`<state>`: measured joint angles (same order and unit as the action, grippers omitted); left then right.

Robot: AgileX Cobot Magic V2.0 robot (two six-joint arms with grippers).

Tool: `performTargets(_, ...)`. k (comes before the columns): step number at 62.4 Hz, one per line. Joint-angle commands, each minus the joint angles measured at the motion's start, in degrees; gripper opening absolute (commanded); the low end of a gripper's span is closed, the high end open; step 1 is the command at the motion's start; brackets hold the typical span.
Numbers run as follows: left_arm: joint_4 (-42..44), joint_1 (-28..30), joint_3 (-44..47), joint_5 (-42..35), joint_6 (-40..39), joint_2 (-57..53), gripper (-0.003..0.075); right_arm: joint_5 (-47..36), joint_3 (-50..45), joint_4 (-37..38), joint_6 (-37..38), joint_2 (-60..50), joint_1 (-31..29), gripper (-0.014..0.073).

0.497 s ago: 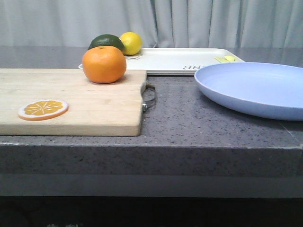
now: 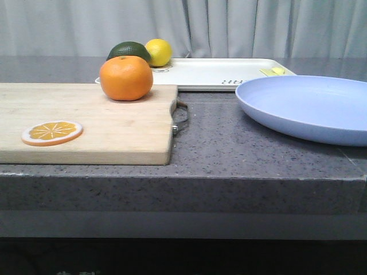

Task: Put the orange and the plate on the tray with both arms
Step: 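Lower the left gripper over the orange on the cutting board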

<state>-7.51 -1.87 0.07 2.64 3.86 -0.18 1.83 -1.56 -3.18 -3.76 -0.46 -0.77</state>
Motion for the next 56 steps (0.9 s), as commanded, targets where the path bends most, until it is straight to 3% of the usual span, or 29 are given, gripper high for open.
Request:
performTargets(1, -0.43, 0.01, 0.3, -4.71, -0.04, -1.16, -0.0017, -5.07, 0.27, 0.24, -0.35, -1.39, -0.19, -0.0068)
performTargets(25, -0.59, 0.01, -2.36, -7.43, -0.44, -1.16, -0.0017, -4.35, 3.34, -1.07, -0.29, -1.39, -0.19, -0.0068)
performTargets(40, -0.59, 0.01, -18.14, 5.22, -0.44, -0.54, -0.0017, 2.03, 17.51, -3.38, -0.34, 0.75, -0.24, -0.0068)
performTargets(56, -0.59, 0.01, -36.79, 17.8, -0.44, 9.22, -0.0017, 12.78, 34.55, -2.53, -0.34, 12.78, -0.24, -0.0068)
